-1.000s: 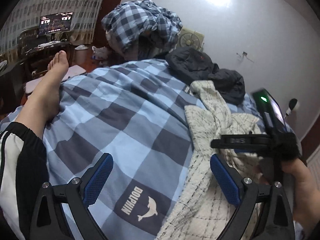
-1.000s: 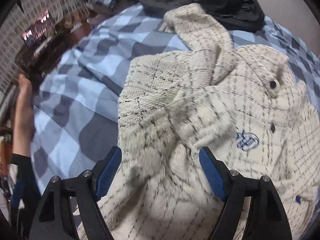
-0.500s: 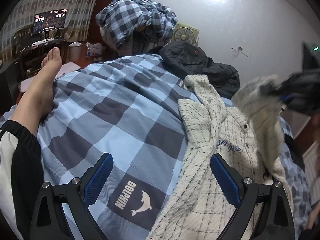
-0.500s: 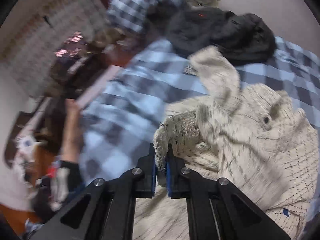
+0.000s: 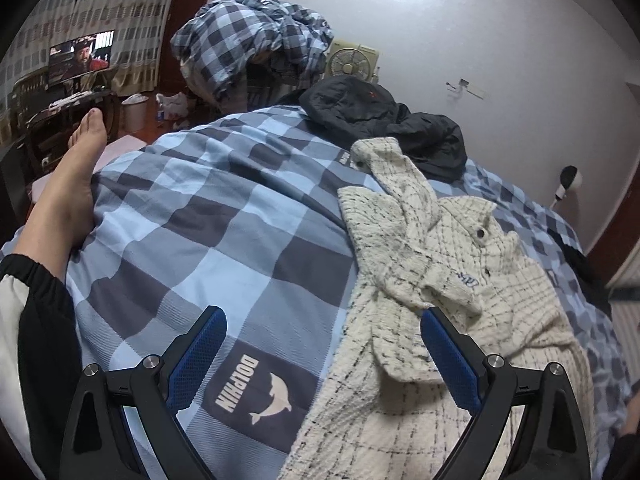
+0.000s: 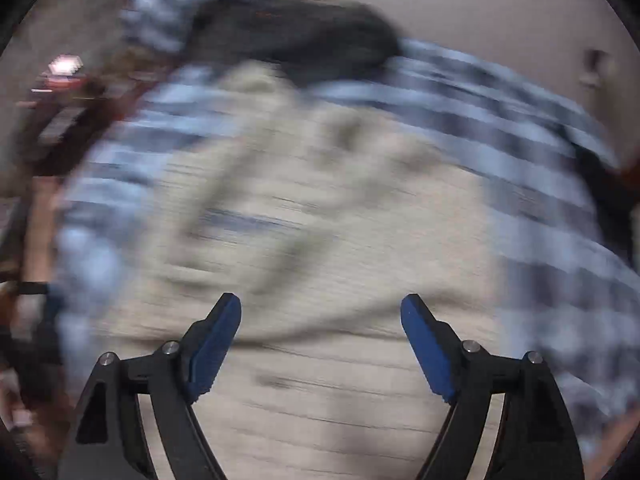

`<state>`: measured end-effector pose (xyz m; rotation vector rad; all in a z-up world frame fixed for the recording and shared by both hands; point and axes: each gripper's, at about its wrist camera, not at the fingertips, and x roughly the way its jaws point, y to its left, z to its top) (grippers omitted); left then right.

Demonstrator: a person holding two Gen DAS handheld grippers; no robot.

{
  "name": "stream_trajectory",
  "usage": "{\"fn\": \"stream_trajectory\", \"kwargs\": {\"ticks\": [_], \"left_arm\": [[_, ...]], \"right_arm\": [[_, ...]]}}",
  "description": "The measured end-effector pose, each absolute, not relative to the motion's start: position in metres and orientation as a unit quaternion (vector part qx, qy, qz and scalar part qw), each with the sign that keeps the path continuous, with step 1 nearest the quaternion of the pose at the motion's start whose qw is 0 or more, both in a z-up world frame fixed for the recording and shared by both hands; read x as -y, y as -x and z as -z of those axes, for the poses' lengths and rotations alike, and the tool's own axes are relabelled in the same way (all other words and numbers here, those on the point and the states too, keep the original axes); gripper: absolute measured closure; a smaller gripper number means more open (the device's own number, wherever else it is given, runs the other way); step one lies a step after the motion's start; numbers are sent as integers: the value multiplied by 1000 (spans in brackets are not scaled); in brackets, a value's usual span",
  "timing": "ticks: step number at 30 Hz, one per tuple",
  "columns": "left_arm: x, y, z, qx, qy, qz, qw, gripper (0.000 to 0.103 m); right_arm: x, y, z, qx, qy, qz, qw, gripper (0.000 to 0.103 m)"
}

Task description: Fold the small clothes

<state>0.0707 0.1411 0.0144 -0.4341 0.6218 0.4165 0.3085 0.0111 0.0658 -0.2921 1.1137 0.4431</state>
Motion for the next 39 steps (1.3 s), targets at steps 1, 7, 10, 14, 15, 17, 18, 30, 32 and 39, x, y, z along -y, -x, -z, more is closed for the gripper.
{"fn": "stream_trajectory", "kwargs": {"ticks": [1, 7, 10, 14, 15, 17, 18, 30, 32, 39], "left_arm": [[-139, -71, -15, -301, 207, -201, 909, 5], [-130, -78, -10, -311, 188, -195, 911, 5], [-124, -82, -6, -316, 173, -195, 912, 5], [-121, -86, -1, -324, 159, -194, 912, 5], [-121, -87, 0, -326, 157, -194, 912, 4], [-121, -88, 1, -328, 158, -194, 911, 4], [-121, -89, 2, -328, 158, -194, 911, 4], [-121, -89, -1, -325, 159, -190, 913, 4], [-123, -87, -4, -319, 167, -187, 914, 4], [-116, -85, -10, -311, 164, -182, 918, 4]], "right_arm": [[1, -316, -55, -530, 150, -180, 815, 23], [56, -348, 14, -572, 209, -80, 789, 23], [57, -363, 36, -580, 225, -68, 780, 23], [69, -387, 44, -562, 197, -35, 802, 23], [79, -394, 38, -548, 182, -12, 816, 23], [113, -414, 23, -531, 104, 28, 840, 23], [128, -420, 20, -527, 77, 46, 845, 23], [189, -456, 32, -624, -11, 32, 781, 15], [192, -447, 4, -605, 4, 43, 795, 14], [91, -392, -53, -564, 33, -69, 822, 14]]}}
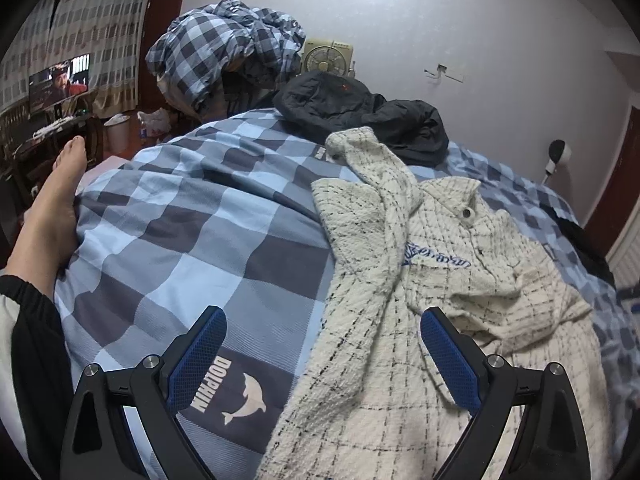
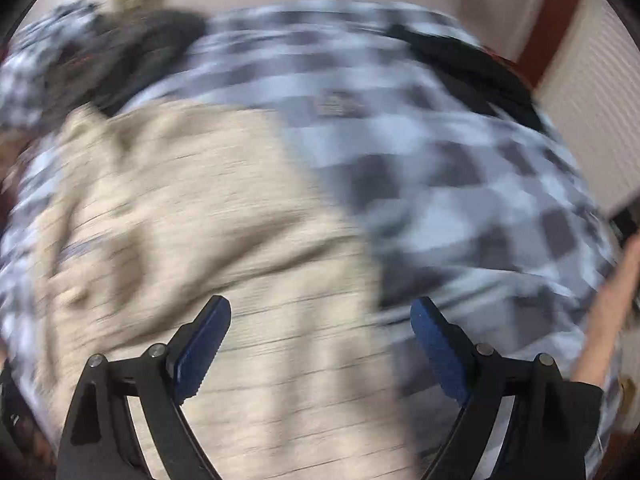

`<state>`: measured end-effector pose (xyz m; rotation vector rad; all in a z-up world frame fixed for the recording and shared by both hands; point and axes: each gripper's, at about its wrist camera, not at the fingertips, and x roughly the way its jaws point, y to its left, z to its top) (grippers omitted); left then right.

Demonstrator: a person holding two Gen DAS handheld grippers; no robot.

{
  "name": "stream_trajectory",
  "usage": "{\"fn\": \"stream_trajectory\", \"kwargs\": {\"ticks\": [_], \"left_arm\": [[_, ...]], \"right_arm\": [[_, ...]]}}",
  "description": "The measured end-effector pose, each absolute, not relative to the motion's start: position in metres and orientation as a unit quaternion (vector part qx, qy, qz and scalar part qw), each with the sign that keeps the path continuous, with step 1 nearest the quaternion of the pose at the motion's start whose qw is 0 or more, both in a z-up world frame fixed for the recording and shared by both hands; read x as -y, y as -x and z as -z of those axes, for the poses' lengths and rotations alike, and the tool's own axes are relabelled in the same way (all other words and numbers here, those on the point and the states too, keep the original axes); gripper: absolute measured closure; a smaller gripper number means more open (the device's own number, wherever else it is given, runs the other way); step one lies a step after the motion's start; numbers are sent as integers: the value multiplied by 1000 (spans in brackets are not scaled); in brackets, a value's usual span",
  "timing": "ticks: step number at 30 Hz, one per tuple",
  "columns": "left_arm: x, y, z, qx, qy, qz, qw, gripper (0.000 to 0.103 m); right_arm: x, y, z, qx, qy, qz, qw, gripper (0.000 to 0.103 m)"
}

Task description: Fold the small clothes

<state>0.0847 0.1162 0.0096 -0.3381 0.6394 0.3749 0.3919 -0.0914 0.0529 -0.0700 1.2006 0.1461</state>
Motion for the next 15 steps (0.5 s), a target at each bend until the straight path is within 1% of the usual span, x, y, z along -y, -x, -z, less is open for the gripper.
{"fn": "stream_trajectory", "kwargs": {"ticks": [3, 6, 9, 12, 15], "left_arm": [[-117, -82, -10, -309, 160, -187, 919, 4], [-122, -80, -12, -306, 164, -193, 918, 4], [-129, -78, -13, -303, 179, -192, 916, 4], [-134, -76, -17, -297, 189, -188, 917, 4], [-137, -75, -19, -295, 195, -186, 917, 4]], "right_arm": [[12, -370, -46, -566, 70, -153, 807, 14], [-68, -349, -16, -568, 134, -228, 779, 14], [-129, -339, 16, -577, 193, -256, 752, 14], [-161, -343, 47, -584, 236, -245, 737, 17], [-174, -361, 68, -591, 244, -228, 734, 18]]}}
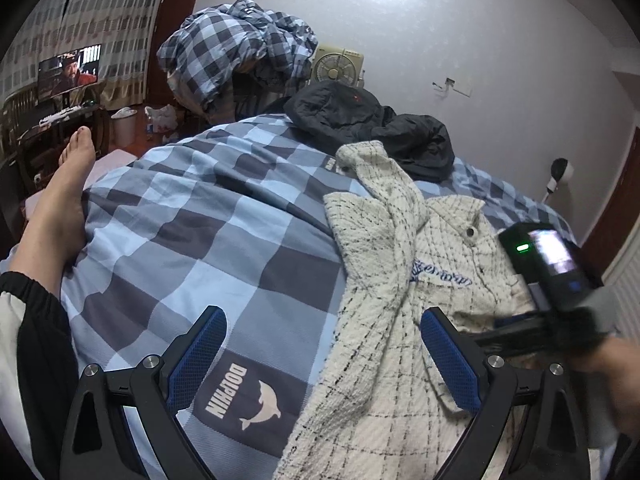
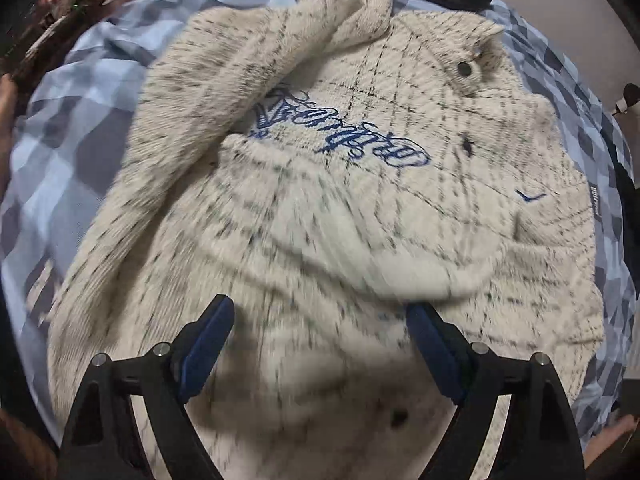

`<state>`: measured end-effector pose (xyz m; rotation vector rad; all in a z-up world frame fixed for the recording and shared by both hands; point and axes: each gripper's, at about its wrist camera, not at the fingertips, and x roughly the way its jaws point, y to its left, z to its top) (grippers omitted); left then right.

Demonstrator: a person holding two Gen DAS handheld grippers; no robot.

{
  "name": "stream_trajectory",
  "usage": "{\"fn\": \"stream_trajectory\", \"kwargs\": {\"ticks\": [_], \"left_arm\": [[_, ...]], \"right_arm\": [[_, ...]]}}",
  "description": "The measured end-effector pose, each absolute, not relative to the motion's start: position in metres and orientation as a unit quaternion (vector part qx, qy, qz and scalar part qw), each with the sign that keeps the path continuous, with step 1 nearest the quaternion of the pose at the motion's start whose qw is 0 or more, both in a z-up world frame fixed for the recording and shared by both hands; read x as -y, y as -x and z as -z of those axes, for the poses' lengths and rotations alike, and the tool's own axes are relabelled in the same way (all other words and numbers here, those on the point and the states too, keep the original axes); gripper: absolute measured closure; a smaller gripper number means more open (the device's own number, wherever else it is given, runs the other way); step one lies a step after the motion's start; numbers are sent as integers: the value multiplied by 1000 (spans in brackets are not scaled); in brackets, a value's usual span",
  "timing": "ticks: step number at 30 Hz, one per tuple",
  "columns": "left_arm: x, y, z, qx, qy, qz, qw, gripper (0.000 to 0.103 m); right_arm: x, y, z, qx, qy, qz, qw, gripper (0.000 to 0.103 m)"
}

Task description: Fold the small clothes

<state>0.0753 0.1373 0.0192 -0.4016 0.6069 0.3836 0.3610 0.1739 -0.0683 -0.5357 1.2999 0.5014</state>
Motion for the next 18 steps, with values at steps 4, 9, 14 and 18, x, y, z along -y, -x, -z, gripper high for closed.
{"fn": "stream_trajectory", "kwargs": {"ticks": [4, 9, 14, 18], "left_arm": [[-143, -74, -19, -297, 208, -185, 913, 4], [-147, -70, -19, -294, 225, -187, 910, 4], [-141, -72, -17, -298, 214, -186, 911, 4], [-135, -74, -16, -301, 201, -186, 913, 4]], "right_arm": [[-168, -389, 75, -614, 197, -245, 724, 99], [-125, -420, 17, -582, 83, -323, 741, 100], [-103, -410, -56, -532, -1, -386, 753, 100], [-112, -394, -66, -528, -59, -440, 724, 81]]}}
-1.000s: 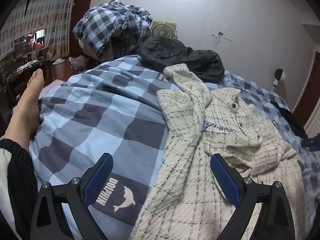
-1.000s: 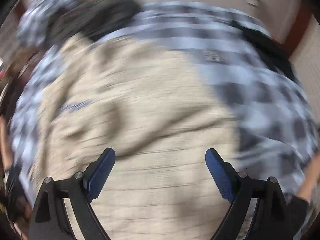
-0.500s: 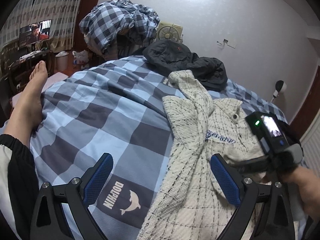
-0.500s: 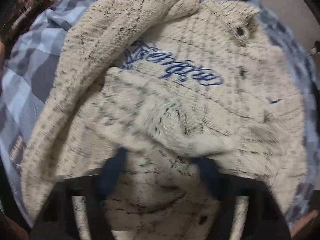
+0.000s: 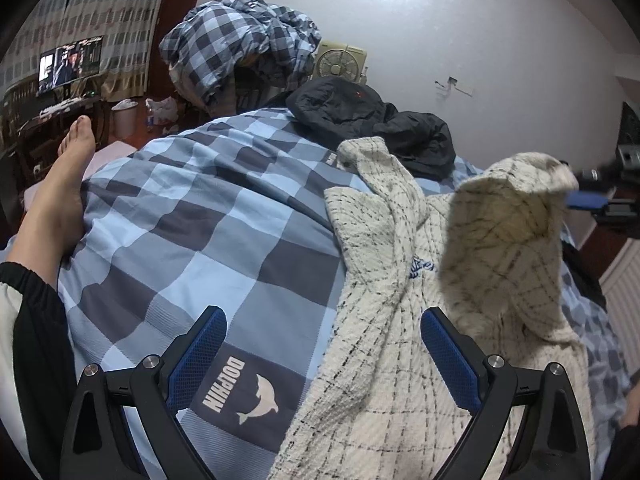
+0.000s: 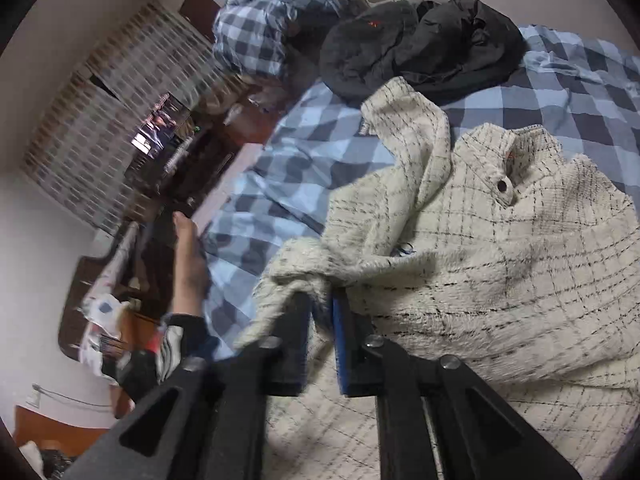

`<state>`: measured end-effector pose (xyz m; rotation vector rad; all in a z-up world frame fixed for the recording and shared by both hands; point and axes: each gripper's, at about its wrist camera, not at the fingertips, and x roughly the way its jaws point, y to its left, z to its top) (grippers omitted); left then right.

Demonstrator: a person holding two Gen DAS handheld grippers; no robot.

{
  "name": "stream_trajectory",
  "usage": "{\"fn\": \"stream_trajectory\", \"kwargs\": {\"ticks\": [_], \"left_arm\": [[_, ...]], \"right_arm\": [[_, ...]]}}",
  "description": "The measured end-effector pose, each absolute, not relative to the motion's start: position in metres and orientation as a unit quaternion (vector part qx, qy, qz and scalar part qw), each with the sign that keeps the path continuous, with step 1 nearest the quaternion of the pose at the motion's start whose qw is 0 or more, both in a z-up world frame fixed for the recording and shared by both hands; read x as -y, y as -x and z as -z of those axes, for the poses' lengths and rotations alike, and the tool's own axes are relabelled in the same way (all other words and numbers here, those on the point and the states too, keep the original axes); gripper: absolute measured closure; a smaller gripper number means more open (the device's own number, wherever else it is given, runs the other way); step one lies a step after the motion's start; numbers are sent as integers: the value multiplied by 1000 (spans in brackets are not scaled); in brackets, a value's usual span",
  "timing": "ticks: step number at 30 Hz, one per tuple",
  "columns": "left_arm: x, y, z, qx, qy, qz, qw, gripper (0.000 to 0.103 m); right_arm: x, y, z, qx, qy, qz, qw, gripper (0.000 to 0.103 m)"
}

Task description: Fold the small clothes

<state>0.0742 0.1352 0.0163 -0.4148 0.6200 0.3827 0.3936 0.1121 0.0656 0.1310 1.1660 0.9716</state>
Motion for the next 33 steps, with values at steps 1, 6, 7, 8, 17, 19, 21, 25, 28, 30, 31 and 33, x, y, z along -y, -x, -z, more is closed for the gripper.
{"fn": "stream_trajectory", "kwargs": {"ticks": [1, 6, 7, 8, 17, 19, 21, 25, 28, 30, 31, 33], "left_arm": [[-134, -75, -16, -303, 197, -186, 914, 4], [-132, -76, -15, -307, 192, -187, 913, 4], [-133, -76, -15, -306, 194, -187, 913, 4], [-134, -77, -15, -305, 197, -187, 913, 4], [-136, -76, -16, -298, 199, -195, 913, 4], [-138, -75, -15, -299, 201, -196, 912, 4], [-141, -75, -14, -299, 205, -198, 911, 4], [-146, -73, -16, -296, 217, -198, 909, 4], [-148, -71, -18, -289, 222, -201, 909, 4], [-148, -70, -18, -288, 222, -204, 909, 4], [-148, -70, -18, -289, 222, -205, 908, 4], [-148, -70, -17, -291, 221, -206, 908, 4]], "right_arm": [[-110, -399, -61, -538, -57, -407, 736, 55], [-91, -392, -58, -501, -39, -275, 820, 34], [-87, -385, -52, -496, -33, -275, 823, 27], [-87, -378, -46, -498, -24, -275, 822, 20], [-142, -314, 50, -606, 54, -306, 733, 20], [-153, -315, 58, -596, 41, -313, 739, 21], [-161, -320, 63, -594, 3, -344, 727, 61], [-177, -324, 46, -595, 29, -361, 718, 100], [-182, -322, 13, -592, 7, -394, 703, 100], [-181, -325, -13, -601, -40, -404, 689, 100], [-176, -329, -22, -612, -73, -405, 675, 95], [-164, -338, -30, -632, -154, -414, 637, 70]]}}
